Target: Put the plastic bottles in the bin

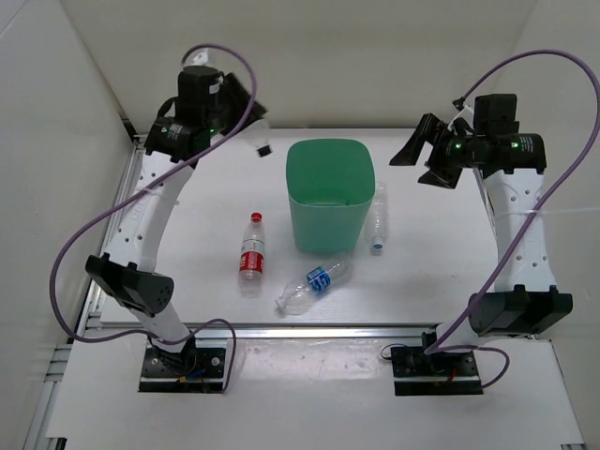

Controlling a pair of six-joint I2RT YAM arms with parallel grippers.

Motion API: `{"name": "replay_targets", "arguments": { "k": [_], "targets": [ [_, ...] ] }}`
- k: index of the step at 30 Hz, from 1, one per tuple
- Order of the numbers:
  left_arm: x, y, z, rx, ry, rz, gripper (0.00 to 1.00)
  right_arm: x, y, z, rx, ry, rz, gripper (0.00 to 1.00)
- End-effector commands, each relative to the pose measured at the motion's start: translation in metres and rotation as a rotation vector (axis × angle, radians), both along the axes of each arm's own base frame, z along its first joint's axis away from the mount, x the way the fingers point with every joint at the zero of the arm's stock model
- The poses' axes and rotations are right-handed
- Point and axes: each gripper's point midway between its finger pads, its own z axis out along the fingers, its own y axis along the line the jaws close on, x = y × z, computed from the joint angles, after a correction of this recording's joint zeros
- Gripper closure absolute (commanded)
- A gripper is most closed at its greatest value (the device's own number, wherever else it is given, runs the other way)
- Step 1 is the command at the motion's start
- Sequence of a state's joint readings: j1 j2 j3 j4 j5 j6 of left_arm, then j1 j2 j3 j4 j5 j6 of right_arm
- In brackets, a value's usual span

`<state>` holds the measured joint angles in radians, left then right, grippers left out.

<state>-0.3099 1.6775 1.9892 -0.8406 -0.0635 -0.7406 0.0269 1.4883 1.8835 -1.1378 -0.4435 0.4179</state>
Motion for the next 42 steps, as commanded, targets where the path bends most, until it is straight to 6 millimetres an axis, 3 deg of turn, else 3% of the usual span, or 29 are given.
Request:
{"name": "replay_targets", "arguments": {
  "k": [1,3,6,7,9,12,13,14,18,19,22,23,26,29,32,34,35,36,39,40,42],
  "targets": [
    [-0.019,-0.081,0.011,-0.019,-0.024,-0.285,0.45,0.0,-0.008,0.004,-0.01,-0.059,-0.03,0.0],
    [-0.028,-0.117,-0.006,-0.018,0.007,-0.382,0.43,0.001,-0.013,-0.002,-0.018,-0.059,-0.047,0.0],
    [-0.044,-0.145,-0.024,-0.011,0.049,-0.468,0.4,0.003,-0.024,-0.016,-0.036,-0.043,-0.097,0.0],
    [-0.047,-0.153,-0.038,-0.014,0.078,-0.497,0.38,0.003,-0.026,-0.022,-0.045,-0.039,-0.107,0.0],
    [-0.055,-0.165,-0.05,-0.037,0.118,-0.545,0.28,0.005,-0.033,-0.043,-0.061,-0.003,-0.143,0.0],
    [-0.055,-0.166,-0.048,-0.044,0.111,-0.554,0.09,0.009,-0.038,-0.075,-0.058,0.065,-0.17,0.0],
    [-0.056,-0.169,-0.031,-0.065,0.074,-0.572,0.0,0.01,-0.038,-0.081,-0.059,0.074,-0.17,0.0],
    [-0.057,-0.17,-0.017,-0.067,0.042,-0.589,0.0,0.013,-0.038,-0.085,-0.053,0.071,-0.176,0.0],
    [-0.051,-0.136,0.059,-0.107,-0.095,-0.506,0.0,0.022,-0.038,-0.137,-0.052,0.188,-0.18,0.0],
    [-0.043,-0.115,0.07,-0.117,-0.115,-0.446,0.0,0.027,-0.038,-0.144,-0.052,0.201,-0.18,0.0],
    [-0.046,-0.062,0.07,-0.117,-0.114,-0.288,0.0,0.036,-0.029,-0.184,-0.113,0.275,-0.138,0.0],
    [-0.042,-0.036,0.065,-0.109,-0.111,-0.226,0.0,0.037,-0.028,-0.194,-0.134,0.298,-0.136,0.0],
    [-0.053,0.008,0.033,-0.081,-0.017,-0.125,0.0,0.053,-0.019,-0.219,-0.154,0.324,-0.107,0.0],
    [-0.068,0.039,-0.01,-0.042,0.124,-0.04,0.0,0.066,-0.004,-0.252,-0.167,0.378,-0.065,0.0],
    [-0.083,0.06,-0.055,-0.006,0.254,0.011,0.0,0.083,0.008,-0.265,-0.186,0.389,-0.043,0.0],
    [-0.096,0.068,-0.084,0.011,0.332,0.024,0.0,0.085,0.014,-0.294,-0.188,0.476,-0.03,0.0],
    [-0.099,0.07,-0.096,0.004,0.366,0.022,0.0,0.085,0.014,-0.294,-0.188,0.476,-0.03,0.02],
    [-0.102,0.077,-0.102,-0.006,0.383,0.036,0.0,0.086,0.015,-0.3,-0.185,0.493,-0.038,0.15],
    [-0.112,0.084,-0.127,-0.022,0.447,0.051,0.0,0.084,0.015,-0.301,-0.186,0.503,-0.038,0.36],
    [-0.115,0.085,-0.138,-0.019,0.472,0.052,0.0,0.085,0.01,-0.301,-0.192,0.504,-0.051,0.49],
    [-0.115,0.087,-0.143,-0.029,0.467,0.066,0.0,0.081,0.001,-0.28,-0.208,0.485,-0.075,0.58]
  ]
}}
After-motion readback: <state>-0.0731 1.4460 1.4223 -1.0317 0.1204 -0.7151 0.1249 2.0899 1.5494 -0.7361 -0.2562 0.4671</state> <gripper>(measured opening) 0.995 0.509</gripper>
